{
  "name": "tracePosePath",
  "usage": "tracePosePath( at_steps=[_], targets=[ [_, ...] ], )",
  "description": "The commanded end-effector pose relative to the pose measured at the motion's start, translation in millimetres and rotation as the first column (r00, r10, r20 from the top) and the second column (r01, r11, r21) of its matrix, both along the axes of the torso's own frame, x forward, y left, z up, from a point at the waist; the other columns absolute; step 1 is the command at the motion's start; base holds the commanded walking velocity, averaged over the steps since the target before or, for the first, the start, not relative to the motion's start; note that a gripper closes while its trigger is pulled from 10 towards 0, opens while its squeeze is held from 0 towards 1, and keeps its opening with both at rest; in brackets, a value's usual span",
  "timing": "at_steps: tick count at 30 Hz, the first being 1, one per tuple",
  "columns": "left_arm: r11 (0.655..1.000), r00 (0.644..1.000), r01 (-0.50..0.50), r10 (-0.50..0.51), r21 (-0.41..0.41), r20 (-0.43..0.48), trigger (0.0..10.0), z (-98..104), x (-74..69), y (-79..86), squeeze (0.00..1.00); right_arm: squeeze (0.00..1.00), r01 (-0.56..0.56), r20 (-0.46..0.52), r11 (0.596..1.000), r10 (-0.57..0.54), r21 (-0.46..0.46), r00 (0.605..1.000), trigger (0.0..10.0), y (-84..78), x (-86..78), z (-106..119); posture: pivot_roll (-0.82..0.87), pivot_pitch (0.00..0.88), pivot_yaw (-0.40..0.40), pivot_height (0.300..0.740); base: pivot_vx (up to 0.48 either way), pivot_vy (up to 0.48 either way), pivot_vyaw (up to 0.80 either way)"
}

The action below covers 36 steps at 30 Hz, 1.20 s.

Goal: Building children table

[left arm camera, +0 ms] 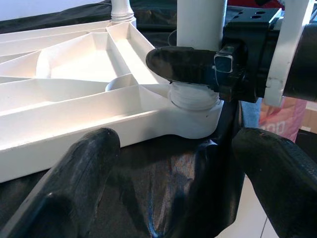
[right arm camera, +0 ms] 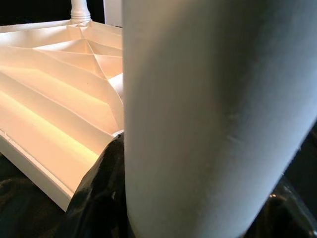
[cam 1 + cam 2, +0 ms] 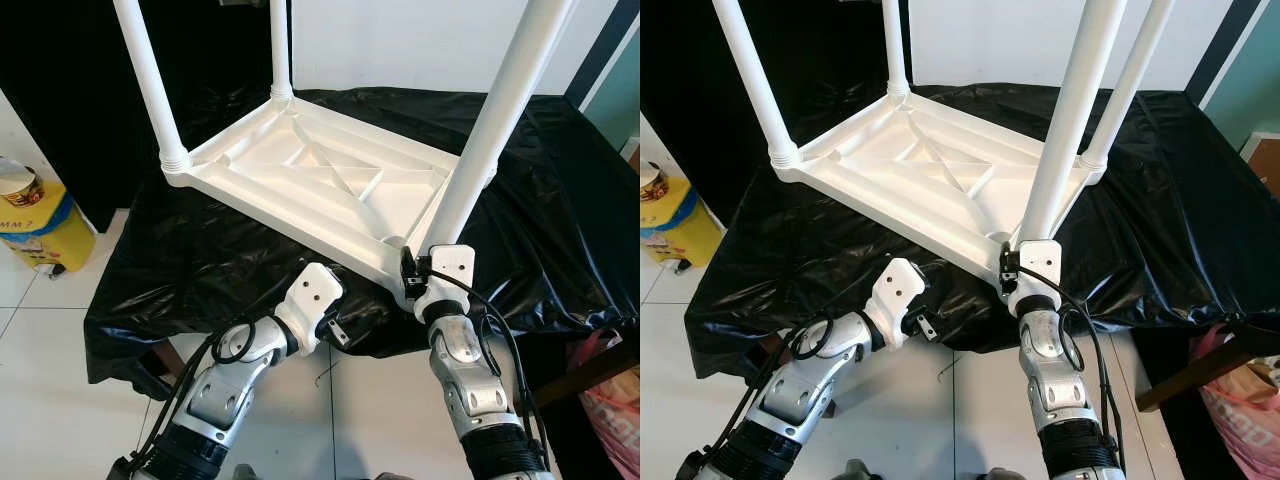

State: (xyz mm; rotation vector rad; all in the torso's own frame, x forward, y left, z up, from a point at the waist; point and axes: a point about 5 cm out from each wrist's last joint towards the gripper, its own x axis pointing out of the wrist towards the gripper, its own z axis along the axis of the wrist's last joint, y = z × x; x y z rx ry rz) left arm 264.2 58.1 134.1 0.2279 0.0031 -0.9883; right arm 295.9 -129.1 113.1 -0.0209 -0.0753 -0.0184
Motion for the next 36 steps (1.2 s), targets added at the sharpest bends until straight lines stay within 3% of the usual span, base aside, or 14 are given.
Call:
tracePosePath(
  at_steps=[1,4,5,13,20,21,22,31,33,35,36],
  targets=[
    [1.000,1.000,-0.003,0.003,0.010,0.001,10.0,-4,-0.9,-2.2,0.00,0.00,0.003,-0.092,0.999,-0.007,-0.033,0.996,10.0,-1.8,-5.5,-18,0.01,0.046,-0.070,0.740,0.000,0.000,0.00],
    [1.000,1.000,-0.004,0.004,0.011,0.001,10.0,-4,-0.7,-1.6,0.00,0.00,0.008,-0.098,0.999,-0.012,-0.036,0.995,10.0,-2.5,-6.1,-19,0.01,0.048,-0.068,0.740,0.000,0.000,0.00],
    [1.000,1.000,-0.005,0.005,0.011,-0.001,10.0,-4,-0.8,-1.3,0.00,1.00,0.010,-0.097,0.999,-0.014,-0.036,0.995,10.0,-2.4,-6.1,-19,0.01,0.049,-0.068,0.740,0.000,0.000,0.00],
    [1.000,1.000,-0.008,0.008,0.010,-0.007,10.0,-6,-2.0,-0.7,0.00,1.00,0.000,-0.075,0.999,-0.003,-0.038,0.997,10.0,-6.8,-7.5,-17,0.01,0.055,-0.069,0.740,0.000,0.000,0.00],
    [1.000,1.000,-0.013,0.013,0.014,-0.010,10.0,-7,-1.9,1.1,0.00,1.00,-0.117,-0.008,0.992,0.117,-0.037,0.993,10.0,-16.7,-12.6,-12,0.01,0.058,-0.064,0.740,0.000,0.000,0.00],
    [1.000,1.000,-0.014,0.014,0.015,-0.009,10.0,-7,-1.4,1.7,0.00,0.35,-0.136,-0.009,0.991,0.136,-0.011,0.991,10.0,-22.3,-12.5,-11,0.00,0.058,-0.060,0.740,0.000,0.000,0.00],
    [1.000,1.000,-0.015,0.015,0.016,-0.008,10.0,-7,-0.9,2.1,0.00,0.00,-0.155,-0.009,0.988,0.155,0.006,0.988,10.0,-26.6,-12.3,-10,0.00,0.061,-0.057,0.740,0.000,0.000,0.00],
    [1.000,1.000,-0.017,0.017,0.019,-0.002,10.0,-6,0.0,2.7,0.00,0.00,-0.299,0.010,0.954,0.299,0.004,0.954,10.0,-35.2,-9.1,-1,0.00,0.063,-0.051,0.740,0.000,0.000,0.00],
    [1.000,1.000,-0.017,0.017,0.020,0.000,10.0,-6,0.7,2.7,0.00,0.00,-0.427,-0.013,0.903,0.427,-0.036,0.904,10.0,-37.0,-3.8,3,0.00,0.062,-0.048,0.740,0.000,0.000,0.00],
    [1.000,1.000,-0.017,0.017,0.020,0.000,10.0,-6,0.7,2.7,0.00,0.00,-0.427,-0.013,0.903,0.427,-0.036,0.904,10.0,-37.0,-3.8,3,0.00,0.062,-0.048,0.740,0.000,0.000,0.00],
    [1.000,1.000,-0.018,0.018,0.020,0.001,10.0,-6,1.2,2.6,0.00,0.00,-0.468,-0.025,0.882,0.467,-0.054,0.884,10.0,-37.7,-1.3,4,0.00,0.061,-0.047,0.740,0.000,0.000,0.00]
  ],
)
